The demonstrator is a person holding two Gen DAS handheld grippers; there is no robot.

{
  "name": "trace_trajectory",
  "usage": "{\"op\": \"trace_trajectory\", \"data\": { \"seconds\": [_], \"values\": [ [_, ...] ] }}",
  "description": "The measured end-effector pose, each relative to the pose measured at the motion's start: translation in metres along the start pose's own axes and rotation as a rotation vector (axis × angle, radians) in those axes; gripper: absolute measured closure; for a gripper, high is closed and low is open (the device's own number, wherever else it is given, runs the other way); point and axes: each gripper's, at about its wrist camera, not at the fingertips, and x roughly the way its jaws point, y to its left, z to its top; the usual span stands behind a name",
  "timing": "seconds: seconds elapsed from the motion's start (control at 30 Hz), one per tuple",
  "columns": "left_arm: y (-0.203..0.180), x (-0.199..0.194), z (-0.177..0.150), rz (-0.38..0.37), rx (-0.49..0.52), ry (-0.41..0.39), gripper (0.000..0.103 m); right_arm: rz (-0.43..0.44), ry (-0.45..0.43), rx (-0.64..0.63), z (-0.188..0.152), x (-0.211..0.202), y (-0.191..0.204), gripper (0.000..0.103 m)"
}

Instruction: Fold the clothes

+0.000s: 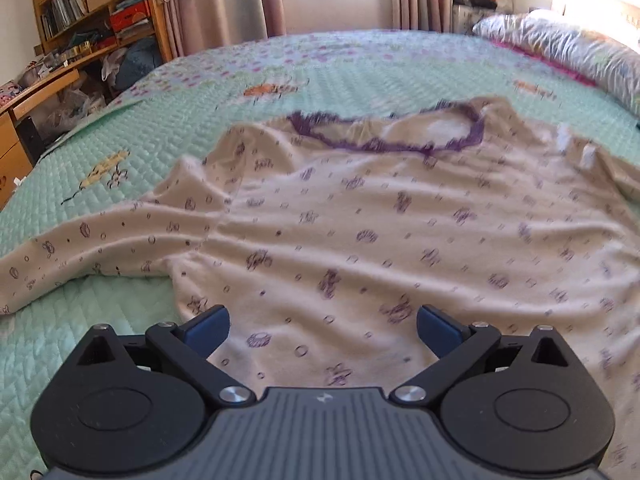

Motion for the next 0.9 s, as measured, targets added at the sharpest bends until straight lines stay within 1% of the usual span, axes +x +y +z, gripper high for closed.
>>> {"op": "trace_trajectory", "data": {
  "seconds": [0.1,0.17,0.23,0.3,0.33,0.37,0.4,0.47,0.5,0.6,0.63,0.67,0.7,0.77,0.9],
  "values": [
    [-0.008,-0.008,0.008,-0.069,-0.059,-0.022,0.001,0.018,-0.1,0.137,-0.009,-0.049,-0.029,0.031],
    [-0.016,-0.008,0.011,-0.098,-0.09,-0.019,0.001,0.019,-0.205,0.268,-0.013,-0.088,-0.055,0.03],
    [-0.024,-0.009,0.011,-0.064,-0.09,-0.016,0.001,0.002,-0.325,0.398,-0.021,-0.131,-0.083,0.028],
    [-0.029,-0.015,0.008,-0.018,-0.067,-0.042,0.001,-0.053,-0.413,0.486,-0.03,-0.169,-0.107,0.021],
    [-0.03,-0.02,0.007,-0.004,-0.063,-0.055,0.001,-0.096,-0.439,0.513,-0.035,-0.186,-0.118,0.02],
    [-0.03,-0.024,0.007,0.008,-0.061,-0.067,0.001,-0.148,-0.447,0.523,-0.038,-0.2,-0.128,0.02],
    [-0.028,-0.028,0.007,0.01,-0.071,-0.066,0.001,-0.176,-0.432,0.521,-0.041,-0.208,-0.135,0.02],
    [-0.026,-0.034,0.005,0.002,-0.098,-0.049,0.001,-0.195,-0.389,0.513,-0.047,-0.22,-0.146,0.019],
    [-0.028,-0.036,0.003,0.004,-0.092,-0.039,0.001,-0.23,-0.358,0.438,-0.047,-0.219,-0.143,0.019],
    [-0.04,-0.041,-0.003,0.014,-0.055,-0.007,0.001,-0.377,-0.245,0.078,-0.044,-0.204,-0.113,0.021],
    [-0.044,-0.042,-0.006,0.015,-0.041,0.002,0.001,-0.446,-0.183,-0.057,-0.046,-0.193,-0.103,0.022],
    [-0.049,-0.044,-0.009,0.015,-0.028,0.01,0.001,-0.529,-0.106,-0.202,-0.05,-0.179,-0.093,0.027],
    [-0.053,-0.045,-0.012,0.015,-0.015,0.018,0.001,-0.552,-0.054,-0.277,-0.053,-0.169,-0.09,0.038],
    [-0.059,-0.046,-0.017,0.016,-0.008,0.034,0.001,-0.495,-0.045,-0.245,-0.053,-0.165,-0.097,0.047],
    [-0.067,-0.049,-0.023,0.01,-0.019,0.052,0.001,-0.494,-0.068,-0.195,-0.053,-0.161,-0.107,0.047]
  ]
}}
